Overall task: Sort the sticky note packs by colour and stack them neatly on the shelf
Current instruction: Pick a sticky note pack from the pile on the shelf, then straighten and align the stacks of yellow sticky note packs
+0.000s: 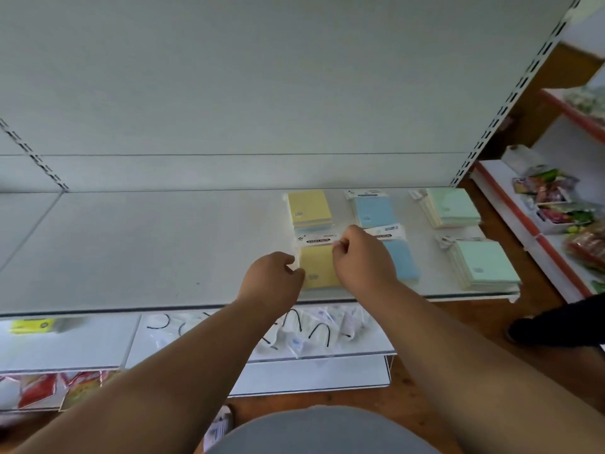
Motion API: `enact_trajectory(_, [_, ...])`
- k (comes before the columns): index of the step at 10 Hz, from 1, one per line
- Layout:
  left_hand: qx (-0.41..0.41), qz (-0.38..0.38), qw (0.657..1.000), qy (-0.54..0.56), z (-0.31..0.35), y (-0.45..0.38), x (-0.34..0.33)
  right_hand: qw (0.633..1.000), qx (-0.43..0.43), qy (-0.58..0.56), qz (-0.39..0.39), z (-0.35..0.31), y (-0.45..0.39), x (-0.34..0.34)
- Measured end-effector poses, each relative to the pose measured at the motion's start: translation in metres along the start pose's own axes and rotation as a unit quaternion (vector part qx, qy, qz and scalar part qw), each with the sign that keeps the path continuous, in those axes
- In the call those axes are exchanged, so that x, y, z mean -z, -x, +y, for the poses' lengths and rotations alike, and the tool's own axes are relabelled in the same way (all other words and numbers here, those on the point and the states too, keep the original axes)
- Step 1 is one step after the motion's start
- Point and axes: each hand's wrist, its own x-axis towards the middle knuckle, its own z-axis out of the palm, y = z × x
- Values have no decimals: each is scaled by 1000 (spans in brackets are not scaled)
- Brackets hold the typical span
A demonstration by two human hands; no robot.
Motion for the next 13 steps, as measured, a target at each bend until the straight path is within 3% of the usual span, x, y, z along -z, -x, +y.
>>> enact_trajectory(2, [-2,-8,997,70,-6,-28,30,998,-11,-55,29,-18,-45,-4])
enact_trajectory(3, [38,-69,977,199,3,-57,40,993,-85,-19,-73,-30,-83,-7])
enact_trajectory(4, [81,-107,958,252,21,-81,45,978,-147,-27,-148,-40,-101,-16])
enact_trajectory(5, [116,-83,950,279,25,-95,42,970,-191,-45,-143,-49,-106,-25])
enact_trajectory(6, [75,-106,984,118,16,-108,48,957,-224,-107,-149,-57,-101,-32])
enact_trajectory(7, [118,-51,960,248,-4,-113,62,925,-232,-255,-161,-70,-89,-37])
enact_trajectory(8, [155,17,951,267,-32,-116,79,916,-175,-319,-168,-99,-76,-47])
enact_trajectory(9, [99,41,959,264,-62,-113,99,922,-129,-327,-164,-132,-63,-69])
enact_trajectory(11, [-112,133,979,107,-117,-85,137,928,-58,-339,-142,-180,-34,-105])
enact_trajectory(12, [-120,155,976,90,-143,-70,145,939,8,-314,-139,-201,-19,-129])
enact_trajectory(13, [-95,109,985,98,-165,-65,147,941,23,-310,-135,-214,-4,-148])
